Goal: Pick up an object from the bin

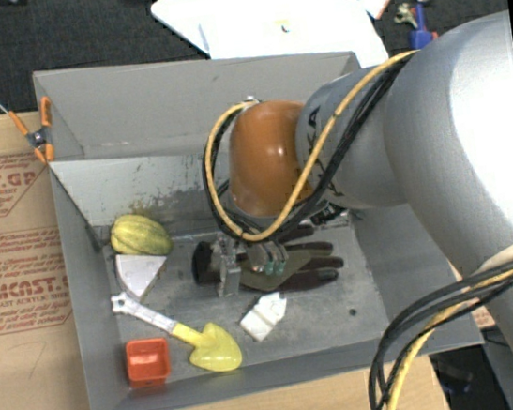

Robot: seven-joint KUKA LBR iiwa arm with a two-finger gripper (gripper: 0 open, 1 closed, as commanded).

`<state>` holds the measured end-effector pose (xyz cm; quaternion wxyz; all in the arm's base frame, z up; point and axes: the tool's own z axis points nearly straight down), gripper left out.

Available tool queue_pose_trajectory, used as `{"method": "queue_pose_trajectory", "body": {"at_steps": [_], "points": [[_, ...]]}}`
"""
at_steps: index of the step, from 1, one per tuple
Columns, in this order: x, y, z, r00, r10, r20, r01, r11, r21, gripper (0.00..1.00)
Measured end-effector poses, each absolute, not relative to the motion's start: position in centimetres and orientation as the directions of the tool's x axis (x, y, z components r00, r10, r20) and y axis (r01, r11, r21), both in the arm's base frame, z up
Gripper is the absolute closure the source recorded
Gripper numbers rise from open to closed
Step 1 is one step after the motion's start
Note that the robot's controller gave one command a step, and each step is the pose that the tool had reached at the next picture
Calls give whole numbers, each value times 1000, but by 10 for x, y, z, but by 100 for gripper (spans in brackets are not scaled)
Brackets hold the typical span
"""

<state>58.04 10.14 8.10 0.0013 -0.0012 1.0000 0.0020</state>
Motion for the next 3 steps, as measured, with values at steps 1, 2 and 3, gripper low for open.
{"method": "queue_pose_trajectory", "body": {"at_steps": [1,2,3], "points": [[580,101,81,-1000,-2,-3,-2,1000,4,100],[580,101,81,-1000,-2,-3,-2,1000,4,100],[580,102,81,-1000,-3,-3,-3,1000,4,100]]}}
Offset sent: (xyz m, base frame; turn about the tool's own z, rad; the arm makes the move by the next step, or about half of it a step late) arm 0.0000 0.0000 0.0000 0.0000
